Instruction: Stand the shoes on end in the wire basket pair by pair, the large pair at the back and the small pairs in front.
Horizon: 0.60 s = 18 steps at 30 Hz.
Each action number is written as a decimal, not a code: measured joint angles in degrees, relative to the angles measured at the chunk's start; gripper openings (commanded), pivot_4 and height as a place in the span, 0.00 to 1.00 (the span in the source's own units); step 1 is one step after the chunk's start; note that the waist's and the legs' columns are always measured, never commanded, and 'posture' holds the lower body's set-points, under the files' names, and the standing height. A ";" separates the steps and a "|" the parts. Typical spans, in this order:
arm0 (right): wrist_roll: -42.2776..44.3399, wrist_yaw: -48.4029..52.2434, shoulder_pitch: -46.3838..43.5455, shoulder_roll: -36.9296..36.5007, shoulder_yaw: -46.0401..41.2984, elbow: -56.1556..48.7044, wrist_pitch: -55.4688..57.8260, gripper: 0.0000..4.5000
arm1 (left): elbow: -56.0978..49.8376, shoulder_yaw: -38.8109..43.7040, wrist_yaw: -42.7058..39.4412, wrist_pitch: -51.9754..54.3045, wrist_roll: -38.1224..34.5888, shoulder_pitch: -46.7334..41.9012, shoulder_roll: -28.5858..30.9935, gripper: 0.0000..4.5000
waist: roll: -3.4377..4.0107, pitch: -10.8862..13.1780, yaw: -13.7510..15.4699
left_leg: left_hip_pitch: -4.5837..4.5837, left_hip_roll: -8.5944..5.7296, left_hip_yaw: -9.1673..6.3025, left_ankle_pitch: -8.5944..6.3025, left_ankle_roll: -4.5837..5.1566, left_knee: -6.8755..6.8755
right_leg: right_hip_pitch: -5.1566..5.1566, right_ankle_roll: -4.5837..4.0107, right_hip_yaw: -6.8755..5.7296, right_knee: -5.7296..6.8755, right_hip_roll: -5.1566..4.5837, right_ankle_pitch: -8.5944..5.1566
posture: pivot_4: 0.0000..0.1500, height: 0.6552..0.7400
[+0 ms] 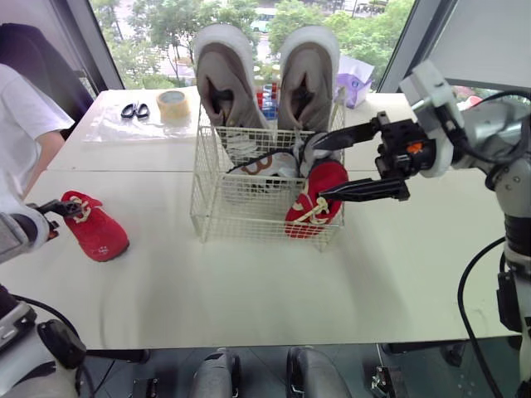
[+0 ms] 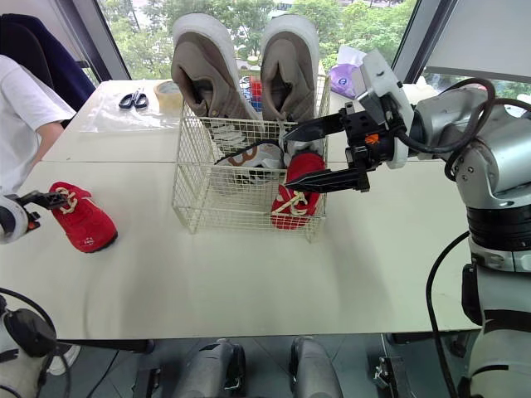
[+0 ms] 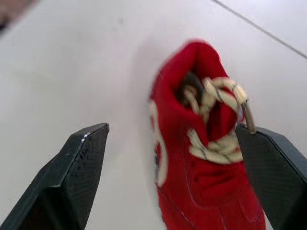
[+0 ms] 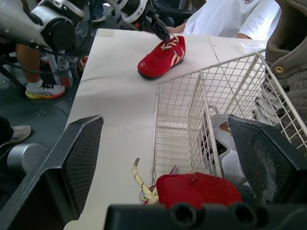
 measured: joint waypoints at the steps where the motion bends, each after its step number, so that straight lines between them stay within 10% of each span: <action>1: 0.01 0.04 0.00 -0.16 0.00 0.00 0.00 1.00 | 0.00 0.04 1.66 0.00 -0.61 -0.64 0.12 0.89 | 0.00 0.00 0.02 | 0.00 -0.01 0.00 0.00 0.00 0.00 | 0.00 0.00 0.01 0.00 -0.02 0.00 | 1.00 1.00; 16: 1.63 -0.86 -0.02 -2.60 -2.88 -2.96 1.68 1.00 | 15.14 -1.66 5.35 -0.18 4.43 -6.58 0.22 0.89 | -0.01 -0.01 0.04 | 0.00 -0.03 0.05 0.02 -0.02 -0.01 | 0.00 0.01 -0.06 0.01 0.17 0.01 | 1.00 1.00; 18: 2.39 -1.53 -0.01 -3.05 -4.06 -4.03 2.27 1.00 | 18.36 -3.53 3.23 -1.31 6.32 -6.67 0.68 0.77 | -0.01 -0.01 0.03 | 0.00 -0.03 0.06 0.02 -0.02 -0.01 | 0.00 0.01 -0.06 0.01 0.18 0.01 | 1.00 1.00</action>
